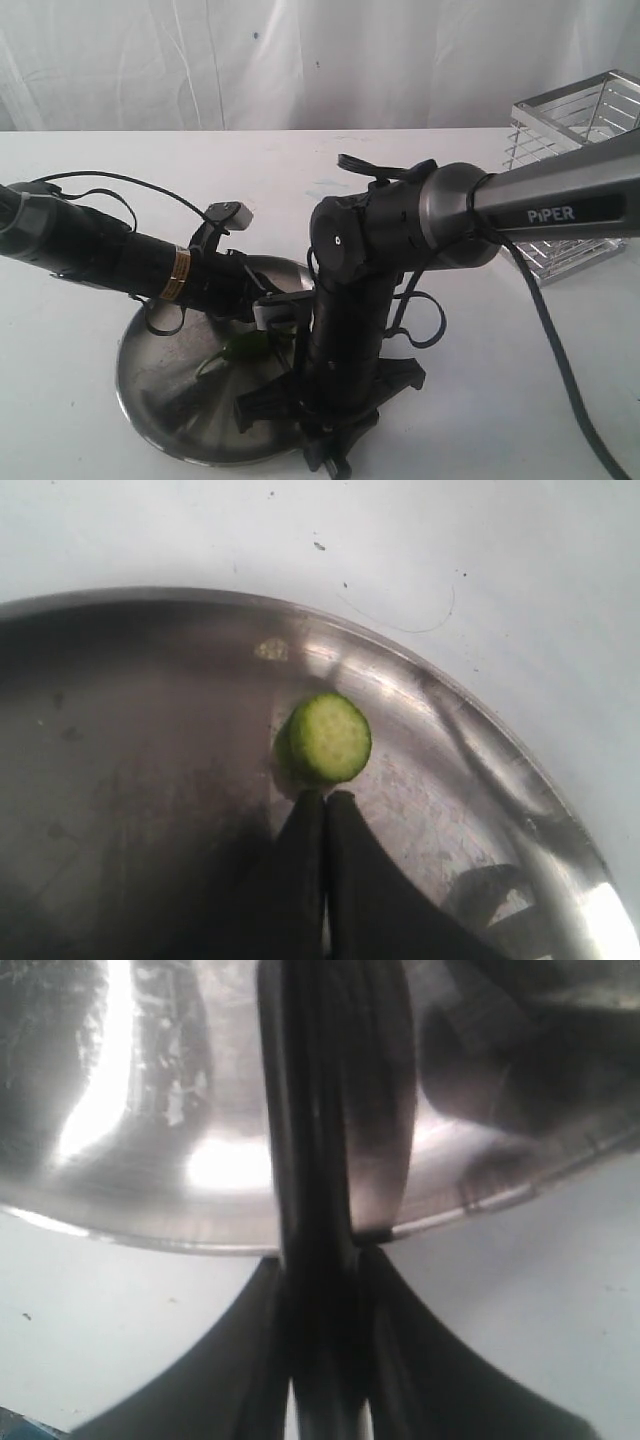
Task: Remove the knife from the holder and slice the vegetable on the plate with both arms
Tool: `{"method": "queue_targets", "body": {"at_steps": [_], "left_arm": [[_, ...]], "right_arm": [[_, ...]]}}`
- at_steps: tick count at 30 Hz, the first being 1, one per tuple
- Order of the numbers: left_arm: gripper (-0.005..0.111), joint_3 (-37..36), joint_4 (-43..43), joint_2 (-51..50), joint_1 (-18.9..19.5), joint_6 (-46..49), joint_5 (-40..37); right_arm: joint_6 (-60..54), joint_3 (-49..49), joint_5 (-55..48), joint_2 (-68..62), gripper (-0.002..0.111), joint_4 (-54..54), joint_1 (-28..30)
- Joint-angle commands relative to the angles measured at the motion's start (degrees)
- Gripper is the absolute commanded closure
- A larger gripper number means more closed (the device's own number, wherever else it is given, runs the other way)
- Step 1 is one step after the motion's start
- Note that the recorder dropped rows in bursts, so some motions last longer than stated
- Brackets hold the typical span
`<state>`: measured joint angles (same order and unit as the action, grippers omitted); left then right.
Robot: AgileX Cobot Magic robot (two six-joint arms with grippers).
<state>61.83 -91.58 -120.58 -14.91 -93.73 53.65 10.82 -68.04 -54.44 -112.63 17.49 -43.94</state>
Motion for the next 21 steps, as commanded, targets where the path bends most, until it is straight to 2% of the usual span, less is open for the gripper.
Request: {"method": "queue_targets", "body": {"at_steps": [1, 9, 16, 21], "left_arm": [[0.107, -1.2, -6.6, -2.43, -0.55, -0.63, -5.36], [0.107, -1.1, -4.66, -0.19, -0.17, -1.31, -4.99], [0.107, -0.99, 0.32, 5.11, 3.56, -0.49, 1.91], [0.107, -1.22, 0.18, 5.55, 3.74, -0.49, 4.01]], "right_arm": [[2.96, 0.14, 0.69, -0.03, 0.108, -5.49, 0.52], [6.26, 0.14, 0.34, -0.03, 0.108, -10.66, 0.52], [5.66, 0.14, 0.34, -0.03, 0.108, -10.06, 0.52], [4.33, 0.14, 0.34, -0.03, 0.108, -8.73, 0.52]]}}
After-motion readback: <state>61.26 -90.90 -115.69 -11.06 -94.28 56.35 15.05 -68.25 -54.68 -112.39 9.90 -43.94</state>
